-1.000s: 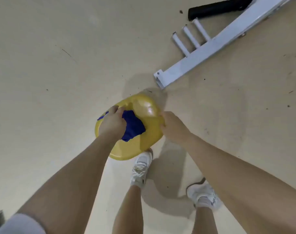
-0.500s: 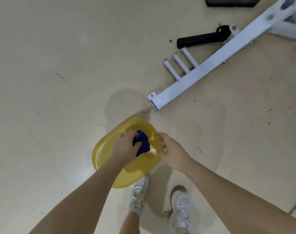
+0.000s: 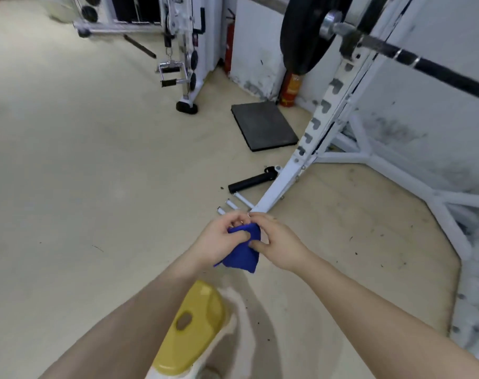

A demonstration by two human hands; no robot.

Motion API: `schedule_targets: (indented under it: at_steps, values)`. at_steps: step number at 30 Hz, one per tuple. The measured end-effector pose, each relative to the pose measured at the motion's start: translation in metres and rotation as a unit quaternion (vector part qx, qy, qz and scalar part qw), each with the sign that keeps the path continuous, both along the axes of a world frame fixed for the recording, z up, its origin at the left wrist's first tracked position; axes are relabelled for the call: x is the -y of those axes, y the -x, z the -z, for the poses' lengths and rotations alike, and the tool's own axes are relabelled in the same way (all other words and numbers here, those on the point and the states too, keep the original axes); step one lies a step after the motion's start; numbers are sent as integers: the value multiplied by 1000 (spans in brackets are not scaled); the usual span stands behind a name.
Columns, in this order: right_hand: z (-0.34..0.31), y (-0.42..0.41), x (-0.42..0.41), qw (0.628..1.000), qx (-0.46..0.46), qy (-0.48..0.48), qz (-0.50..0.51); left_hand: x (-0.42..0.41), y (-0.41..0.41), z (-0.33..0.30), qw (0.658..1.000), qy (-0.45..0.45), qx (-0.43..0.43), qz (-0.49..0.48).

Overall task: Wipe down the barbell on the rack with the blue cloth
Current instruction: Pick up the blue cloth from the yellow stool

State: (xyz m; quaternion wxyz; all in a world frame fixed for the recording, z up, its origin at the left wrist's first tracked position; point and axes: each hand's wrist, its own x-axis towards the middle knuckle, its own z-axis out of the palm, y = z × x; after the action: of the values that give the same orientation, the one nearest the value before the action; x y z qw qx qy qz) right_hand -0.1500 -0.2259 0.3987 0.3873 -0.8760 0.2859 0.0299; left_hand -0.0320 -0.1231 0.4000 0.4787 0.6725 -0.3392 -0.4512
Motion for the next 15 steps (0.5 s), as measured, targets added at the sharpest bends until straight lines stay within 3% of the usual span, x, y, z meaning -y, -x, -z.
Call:
schedule_targets:
  at_steps: [8,11,15]
  values:
    - [-92,24,-8,999,-23,26,29,-15,-8,-99,982,4,136,134]
    - [-113,-5,-6,999,-20,11,45,-18,-43,-117,967,25,198,158]
    - [-126,-85,-13,990,57,-84,99,-19,-125,-133,965,46,201,162]
